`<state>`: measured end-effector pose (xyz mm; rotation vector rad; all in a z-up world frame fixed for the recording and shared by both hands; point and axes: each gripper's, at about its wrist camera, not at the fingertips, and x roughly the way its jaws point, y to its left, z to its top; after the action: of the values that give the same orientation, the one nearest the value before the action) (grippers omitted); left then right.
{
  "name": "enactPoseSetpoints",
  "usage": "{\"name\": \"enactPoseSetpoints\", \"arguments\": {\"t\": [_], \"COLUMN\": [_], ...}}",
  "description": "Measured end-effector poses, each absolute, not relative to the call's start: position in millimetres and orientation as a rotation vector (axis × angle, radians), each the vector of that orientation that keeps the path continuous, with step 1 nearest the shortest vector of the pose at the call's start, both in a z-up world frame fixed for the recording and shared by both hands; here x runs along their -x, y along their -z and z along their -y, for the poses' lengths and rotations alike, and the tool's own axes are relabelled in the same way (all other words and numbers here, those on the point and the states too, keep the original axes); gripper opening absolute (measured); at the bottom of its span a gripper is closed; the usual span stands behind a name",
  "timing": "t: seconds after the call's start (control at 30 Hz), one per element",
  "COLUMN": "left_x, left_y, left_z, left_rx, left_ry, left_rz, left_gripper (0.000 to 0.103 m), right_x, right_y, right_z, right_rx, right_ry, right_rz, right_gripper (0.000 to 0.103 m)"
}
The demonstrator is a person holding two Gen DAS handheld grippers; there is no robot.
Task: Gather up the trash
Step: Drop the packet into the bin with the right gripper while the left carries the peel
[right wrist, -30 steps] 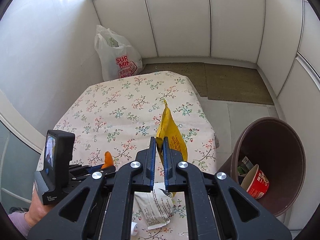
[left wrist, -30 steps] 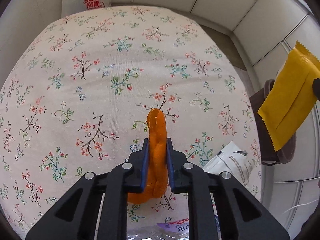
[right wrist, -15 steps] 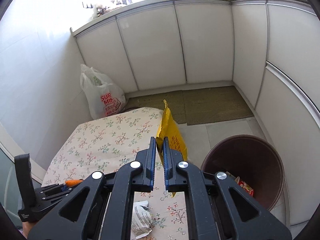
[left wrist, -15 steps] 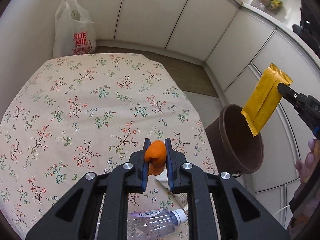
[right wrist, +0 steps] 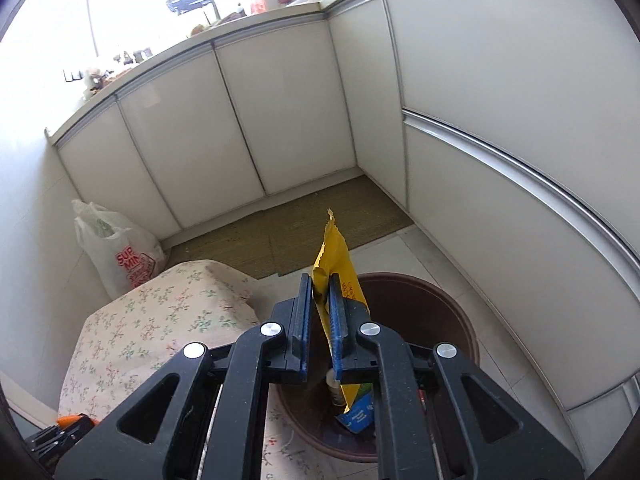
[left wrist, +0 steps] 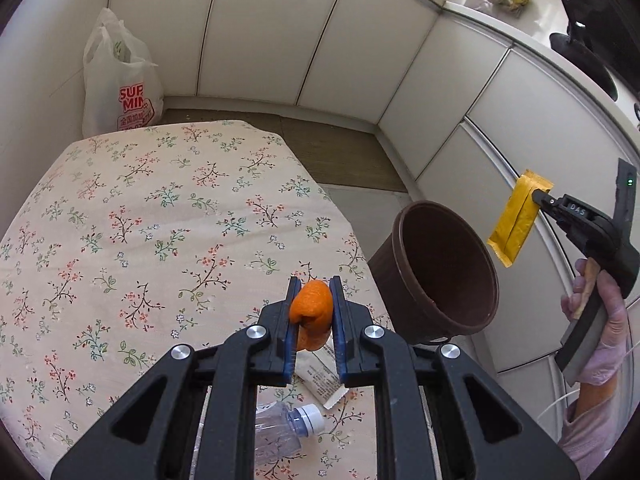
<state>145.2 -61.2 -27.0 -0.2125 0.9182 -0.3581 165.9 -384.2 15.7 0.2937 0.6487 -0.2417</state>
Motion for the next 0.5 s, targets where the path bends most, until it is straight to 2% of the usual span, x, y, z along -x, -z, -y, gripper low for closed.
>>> {"name": "enactPoseSetpoints", "arguments": {"t": [0.03, 0.07, 0.1, 0.23, 0.4, 0.5], "left_x": [-144, -143, -142, -141, -143, -147], "left_y": [27, 27, 27, 28, 23, 10], "left_z": [64, 66, 69, 80, 101, 126], "left_rx": [0.211, 0.209, 0.207, 0.197, 0.214, 0.211], "left_ry": [0.363, 0.366, 0.369, 0.377, 0.396, 0.424], "left_rz": [-0.918, -0.919, -0.919, -0.924, -0.919, -0.899], "left_gripper": [0.014, 0.014, 0.014, 0.014, 0.014, 0.014], "right_x": [-166, -165, -163, -154, -141, -130], "right_y": [-12, -9, -7, -8, -10, -11], "right_z": [387, 391, 393, 402, 417, 431], "right_rx": [-0.29, -0.289, -0.291, -0.291, -0.305, -0.323], "right_ry": [0.259, 0.281, 0.304, 0.337, 0.428, 0.488], "right_rz": [-0.657, -0.664, -0.658, -0.641, -0.614, -0.606], "right_gripper": [0.018, 0.047, 0.068, 0.069, 0.096, 0.096]}}
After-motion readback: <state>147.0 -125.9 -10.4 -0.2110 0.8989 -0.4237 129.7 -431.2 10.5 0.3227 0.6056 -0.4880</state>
